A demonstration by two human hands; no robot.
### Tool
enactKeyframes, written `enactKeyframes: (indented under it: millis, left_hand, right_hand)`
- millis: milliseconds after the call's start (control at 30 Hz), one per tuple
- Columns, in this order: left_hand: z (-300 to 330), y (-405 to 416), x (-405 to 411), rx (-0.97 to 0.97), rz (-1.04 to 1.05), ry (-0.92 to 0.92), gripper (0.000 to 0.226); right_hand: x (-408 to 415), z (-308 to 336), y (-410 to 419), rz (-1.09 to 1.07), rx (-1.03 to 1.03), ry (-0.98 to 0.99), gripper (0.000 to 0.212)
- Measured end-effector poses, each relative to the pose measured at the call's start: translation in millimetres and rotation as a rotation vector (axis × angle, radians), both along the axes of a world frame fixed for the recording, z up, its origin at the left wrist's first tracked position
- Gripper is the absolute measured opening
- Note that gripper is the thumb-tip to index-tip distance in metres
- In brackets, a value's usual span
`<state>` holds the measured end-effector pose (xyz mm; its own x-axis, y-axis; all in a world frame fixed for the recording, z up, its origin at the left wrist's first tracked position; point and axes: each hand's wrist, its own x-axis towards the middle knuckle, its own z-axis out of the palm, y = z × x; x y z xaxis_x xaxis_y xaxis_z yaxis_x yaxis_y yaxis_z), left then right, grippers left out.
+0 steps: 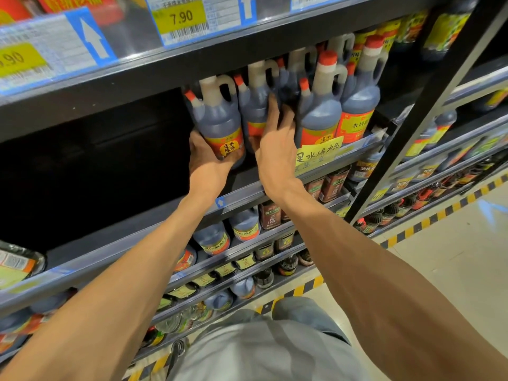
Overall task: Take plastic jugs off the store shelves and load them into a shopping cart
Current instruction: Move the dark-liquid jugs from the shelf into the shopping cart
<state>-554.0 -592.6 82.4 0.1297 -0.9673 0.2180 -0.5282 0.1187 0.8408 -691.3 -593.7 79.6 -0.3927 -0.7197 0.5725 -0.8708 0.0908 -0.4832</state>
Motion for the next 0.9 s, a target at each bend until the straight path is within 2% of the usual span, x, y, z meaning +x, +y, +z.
enactKeyframes:
  millis: [200,333,633,800,867,900]
  left_hand:
    - [-2,-1,3,0.000,-0.011,0.007,0.095]
    - [-2,-1,3,-0.004,-0.019,-0.008,0.094]
    - [2,-2,4,0.047,-0.030,-0.021,0.094]
    - [7,0,3,0.060,-0.048,0.001,0.103]
    - [10,8,6,0.057,-0.053,-0.008,0.112]
    - [12,15,9,0.058,-0.050,-0.027,0.113]
  right_hand:
    - [1,3,0,-0.018,0.014,-0.011,0.099]
    - [6,10,3,-0.065,0.018,0.007,0.089]
    - [1,16,15,-0.043,0.155,0.082,0.091]
    - [-5,20,27,0.154,0.299,0.014,0.115]
    - [-8,18,37,0.220,0.302,-0.002,0.115]
    - [-10,17,43,0.248,0.292,0.010,0.109]
